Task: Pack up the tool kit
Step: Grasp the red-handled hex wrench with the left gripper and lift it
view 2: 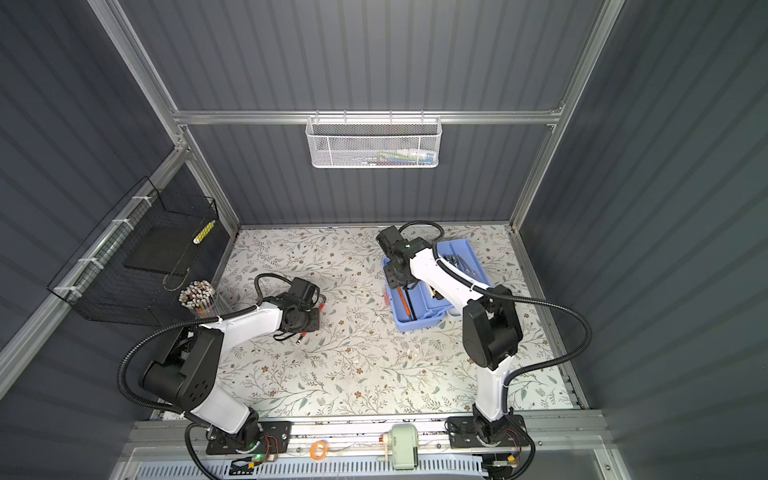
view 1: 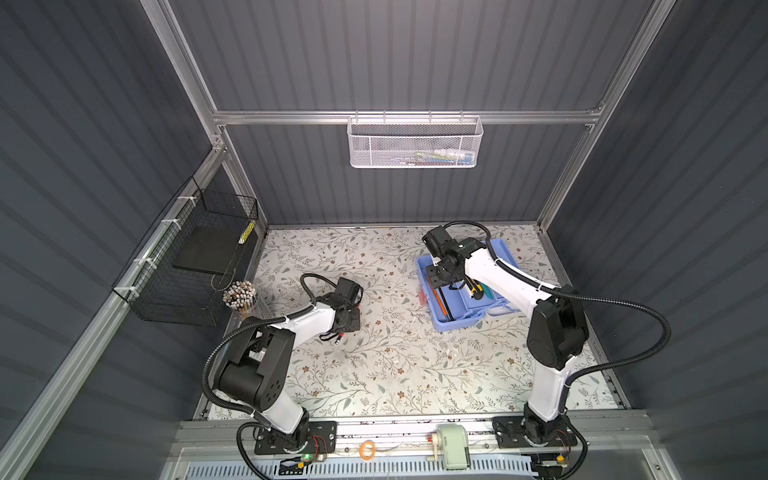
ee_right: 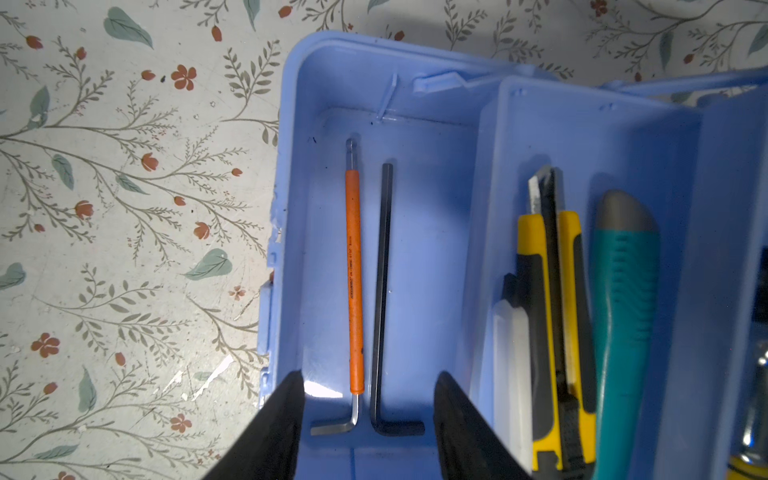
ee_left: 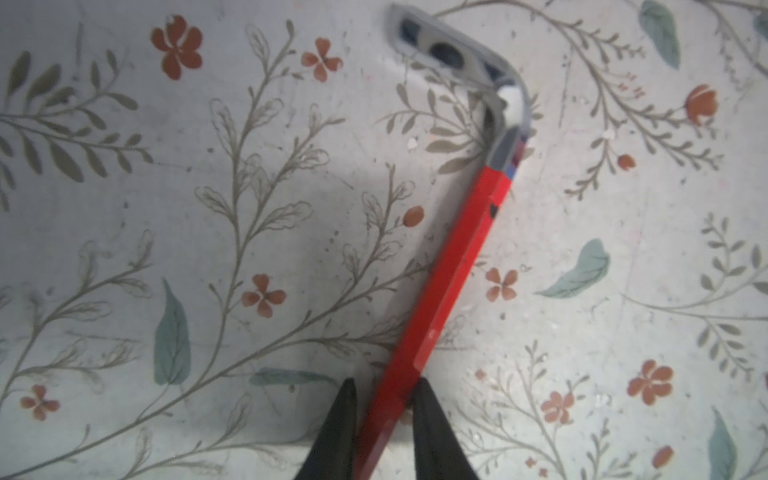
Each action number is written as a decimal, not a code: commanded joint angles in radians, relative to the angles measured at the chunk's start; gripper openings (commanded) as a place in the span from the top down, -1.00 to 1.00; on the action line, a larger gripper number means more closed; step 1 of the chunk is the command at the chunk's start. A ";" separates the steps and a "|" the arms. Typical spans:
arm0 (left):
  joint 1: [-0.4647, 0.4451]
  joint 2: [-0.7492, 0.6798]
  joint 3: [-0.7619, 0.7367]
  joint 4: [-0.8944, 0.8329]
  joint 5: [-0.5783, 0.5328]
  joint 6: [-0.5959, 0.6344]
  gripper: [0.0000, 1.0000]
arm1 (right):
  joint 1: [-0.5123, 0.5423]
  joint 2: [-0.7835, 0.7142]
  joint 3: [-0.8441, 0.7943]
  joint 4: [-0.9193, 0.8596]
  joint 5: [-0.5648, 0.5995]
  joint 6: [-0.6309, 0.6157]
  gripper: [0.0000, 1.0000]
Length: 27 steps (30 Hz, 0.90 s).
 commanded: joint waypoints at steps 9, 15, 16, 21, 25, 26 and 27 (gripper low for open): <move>-0.006 -0.020 -0.034 0.047 0.162 -0.034 0.84 | -0.010 -0.078 -0.110 0.138 -0.201 0.094 -0.10; -0.039 -0.078 -0.025 0.092 0.187 -0.074 0.87 | -0.010 -0.101 -0.173 0.229 -0.301 0.150 -0.09; -0.050 -0.089 -0.023 0.103 0.189 -0.084 0.88 | -0.010 -0.104 -0.181 0.245 -0.320 0.159 -0.09; -0.116 -0.123 0.001 0.143 0.182 -0.120 0.89 | -0.009 -0.105 -0.209 0.305 -0.395 0.204 -0.09; -0.187 -0.135 0.032 0.164 0.157 -0.140 0.89 | -0.008 -0.103 -0.228 0.363 -0.452 0.240 -0.09; -0.199 -0.138 0.036 0.171 0.157 -0.148 0.89 | -0.009 -0.102 -0.234 0.377 -0.468 0.249 -0.10; -0.206 -0.141 0.037 0.178 0.157 -0.156 0.89 | -0.008 -0.102 -0.237 0.388 -0.479 0.257 -0.10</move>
